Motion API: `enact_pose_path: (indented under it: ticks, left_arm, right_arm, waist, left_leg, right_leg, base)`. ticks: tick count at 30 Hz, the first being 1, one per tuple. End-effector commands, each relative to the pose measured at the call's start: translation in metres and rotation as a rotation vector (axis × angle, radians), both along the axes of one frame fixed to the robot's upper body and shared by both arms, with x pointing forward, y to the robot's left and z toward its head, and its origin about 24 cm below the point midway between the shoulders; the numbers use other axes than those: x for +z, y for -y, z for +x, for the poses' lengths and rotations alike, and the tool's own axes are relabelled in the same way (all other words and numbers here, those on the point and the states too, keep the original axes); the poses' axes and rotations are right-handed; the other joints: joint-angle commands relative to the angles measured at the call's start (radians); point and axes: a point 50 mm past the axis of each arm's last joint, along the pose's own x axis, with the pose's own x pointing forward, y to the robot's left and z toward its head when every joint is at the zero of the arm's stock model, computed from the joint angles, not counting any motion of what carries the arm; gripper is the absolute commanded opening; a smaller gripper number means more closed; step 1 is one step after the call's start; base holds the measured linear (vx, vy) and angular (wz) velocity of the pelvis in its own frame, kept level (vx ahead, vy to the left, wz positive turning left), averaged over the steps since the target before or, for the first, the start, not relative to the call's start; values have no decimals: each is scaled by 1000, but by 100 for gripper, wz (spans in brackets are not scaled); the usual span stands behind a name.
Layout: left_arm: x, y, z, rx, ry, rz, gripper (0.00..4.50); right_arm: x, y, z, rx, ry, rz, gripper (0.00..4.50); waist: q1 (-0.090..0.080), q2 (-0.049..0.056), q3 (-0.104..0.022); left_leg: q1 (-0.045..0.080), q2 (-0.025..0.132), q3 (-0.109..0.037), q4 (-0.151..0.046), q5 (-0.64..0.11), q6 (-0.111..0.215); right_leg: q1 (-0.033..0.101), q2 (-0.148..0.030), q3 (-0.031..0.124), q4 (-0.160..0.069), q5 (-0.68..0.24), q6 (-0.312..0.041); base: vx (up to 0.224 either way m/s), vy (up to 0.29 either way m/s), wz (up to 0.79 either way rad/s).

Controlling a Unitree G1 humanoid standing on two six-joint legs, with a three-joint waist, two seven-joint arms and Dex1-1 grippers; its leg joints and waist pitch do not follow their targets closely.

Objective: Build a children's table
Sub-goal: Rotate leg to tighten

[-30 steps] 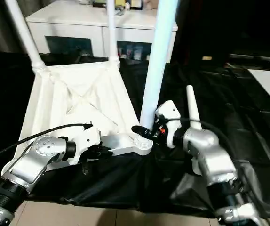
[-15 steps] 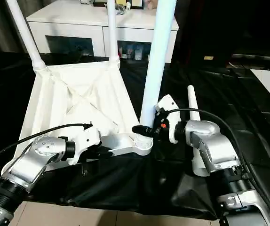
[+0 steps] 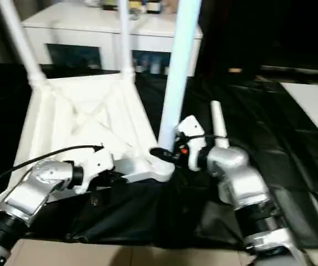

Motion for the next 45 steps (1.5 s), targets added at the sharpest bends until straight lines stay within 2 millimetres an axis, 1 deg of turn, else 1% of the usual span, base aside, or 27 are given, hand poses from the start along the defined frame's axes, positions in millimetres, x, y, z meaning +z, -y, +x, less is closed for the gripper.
enact_pose_path:
  ticks: [1,3,4,5,6,7,8,9,10,11,12,13,15,16,18,19,20,23,24,26,28,30,34,39,40,43,45]
  left_arm:
    - [26,4,13,16,125,-48,0]
    - [24,2,15,54,127,-38,0]
    - [21,4,17,98,123,-35,0]
    - [19,9,18,127,122,-40,0]
    - [19,9,18,127,122,-40,0]
    - [18,15,18,151,115,-51,0]
    - [16,27,17,175,107,-58,0]
    - [15,36,16,185,101,-60,0]
    - [14,46,14,184,95,-61,0]
    - [14,54,12,185,93,-63,0]
    - [15,64,11,193,93,-78,0]
    - [18,81,9,187,84,-117,0]
    - [23,100,8,183,90,-150,0]
    - [26,113,8,164,108,-164,0]
    - [30,125,10,164,139,-178,0]
    - [33,133,13,151,180,-174,0]
    - [34,135,14,152,190,-175,0]
    - [45,145,15,165,217,-203,0]
    - [48,146,15,185,215,-218,0]
    - [53,150,16,236,186,-287,0]
    - [58,151,18,289,176,-334,0]
    - [56,149,19,306,182,-328,0]
    - [54,138,22,327,193,-312,0]
    - [52,130,23,330,182,-303,0]
    - [52,128,23,332,181,-304,0]
    - [51,122,23,329,180,-306,0]
    - [51,118,23,324,176,-306,0]
  right_arm:
    - [-68,23,-19,-177,-244,-210,183]
    - [-72,22,-16,-253,-240,-219,183]
    - [-75,19,-13,-335,-245,-227,183]
    - [-77,16,-9,-398,-244,-226,183]
    - [-77,16,-9,-398,-244,-226,183]
    - [-79,13,-6,-460,-252,-217,183]
    - [-80,6,-1,-521,-259,-205,183]
    - [-82,2,1,-568,-263,-207,183]
    - [-82,-2,3,-599,-272,-201,183]
    - [-83,-6,5,-618,-279,-194,183]
    - [-83,-8,7,-652,-285,-193,183]
    - [-83,-12,10,-682,-280,-194,183]
    - [-82,-16,13,-718,-274,-199,183]
    - [-80,-20,15,-730,-269,-199,183]
    - [-79,-25,18,-753,-272,-199,183]
    - [-78,-30,20,-769,-269,-200,183]
    - [-78,-31,21,-771,-268,-201,183]
    - [-75,-40,25,-797,-245,-199,183]
    - [-74,-41,26,-803,-244,-198,183]
    - [-74,-43,26,-813,-242,-198,183]
    - [-74,-44,26,-818,-245,-185,183]
    - [-74,-45,27,-815,-237,-169,183]
    - [-72,-47,28,-811,-233,-130,183]
    - [-64,-48,33,-782,-193,-65,183]
    - [-61,-48,35,-775,-181,-45,253]
    - [-51,-48,41,-757,-141,-4,257]
    - [-45,-47,44,-744,-115,17,278]
  waist:
    - [-18,26,-15]
    - [-22,34,-6]
    - [-27,39,0]
    - [-10,51,1]
    - [18,60,10]
    - [85,46,0]
    - [46,-54,-9]
    - [23,-57,-3]
    - [32,-25,-8]
    - [48,-9,-15]
    - [48,16,-25]
    - [28,8,-22]
    - [24,6,-19]
    - [21,7,-7]
    - [15,6,-7]
    - [11,13,-12]
    - [11,6,-22]
    - [22,8,-36]
    - [24,9,-35]
    - [17,2,-25]
    - [16,-2,-28]
    - [20,-1,-33]
    - [24,-2,-40]
    - [25,-5,-47]
    - [25,-2,-47]
    - [26,4,-53]
    - [25,-3,-58]
  left_leg:
    - [15,34,-40,-110,-798,-60]
    - [32,38,-40,-122,-863,-64]
    - [28,43,-39,-139,-912,-67]
    - [-27,64,-31,-198,-965,-76]
    - [-75,78,-11,-249,-1025,-92]
    - [-104,67,52,-260,-954,-55]
    - [81,12,39,-14,-577,-67]
    - [104,-20,-7,145,-309,-21]
    - [-56,-33,-76,127,-66,3]
    - [-62,13,-68,-9,-122,-54]
    - [-11,20,-51,-27,-184,-76]
    - [15,29,-39,-54,-383,-69]
    - [33,27,-18,-63,-493,-53]
    - [36,22,-20,-66,-567,-55]
    - [35,19,-33,-70,-632,-63]
    - [30,20,-39,-78,-644,-64]
    - [24,20,-40,-83,-607,-55]
    - [-1,30,-23,-91,-367,-25]
    - [-3,33,-20,-94,-344,-25]
    - [6,29,-9,-92,-458,-30]
    - [6,26,-10,-88,-489,-29]
    - [2,30,-7,-88,-447,-20]
    - [-8,32,4,-84,-342,-2]
    - [-17,32,10,-78,-270,22]
    - [-16,33,13,-75,-238,29]
    - [-12,36,19,-72,-240,25]
    - [-20,36,23,-64,-145,46]
  right_leg:
    - [13,-49,-4,-99,-604,-56]
    - [11,-44,-21,-108,-570,-74]
    - [27,-34,-41,-98,-540,-71]
    - [88,-24,-34,20,-409,-89]
    - [120,-15,-30,109,-324,-102]
    - [127,1,11,181,-292,-62]
    - [-70,-97,77,-68,-937,4]
    - [-133,-169,81,-150,-1171,-38]
    - [30,-195,125,-97,-1062,-81]
    - [52,-124,65,-36,-705,-116]
    - [22,-86,47,-30,-532,-145]
    - [4,-45,47,-13,-392,-170]
    - [-5,-53,57,-39,-416,-192]
    - [-10,-57,52,-61,-567,-149]
    - [-6,-63,38,-80,-702,-71]
    - [1,-64,34,-84,-683,-51]
    - [15,-65,34,-84,-612,-53]
    - [30,-68,50,-61,-329,-134]
    - [32,-67,49,-58,-299,-146]
    - [13,-64,43,-71,-447,-132]
    - [10,-72,42,-81,-538,-101]
    - [7,-74,46,-82,-489,-97]
    - [12,-67,49,-62,-288,-145]
    - [21,-68,48,-54,-236,-174]
    - [21,-66,47,-49,-188,-186]
    - [23,-64,45,-43,-134,-214]
    - [32,-59,44,-24,3,-233]
  base:
    - [0,0,0]
    - [-29,10,-3]
    - [-84,8,-3]
    - [-84,8,-3]
    - [-125,-13,4]
    - [-97,-75,17]
    - [-97,-75,17]
    - [-10,-108,-16]
    - [60,-3,-63]
    - [60,-3,-63]
    - [25,40,-20]
    - [-60,-34,33]
    - [-66,-42,29]
    - [-69,-10,9]
    - [-35,-5,4]
    - [-47,56,-9]
    - [-47,56,-9]
    - [-10,18,-1]
    - [0,0,0]
    - [0,0,0]
    - [0,0,0]
    - [0,0,0]
    - [0,0,0]
    - [0,0,0]
    - [0,0,0]
    - [0,0,0]
    - [0,0,0]
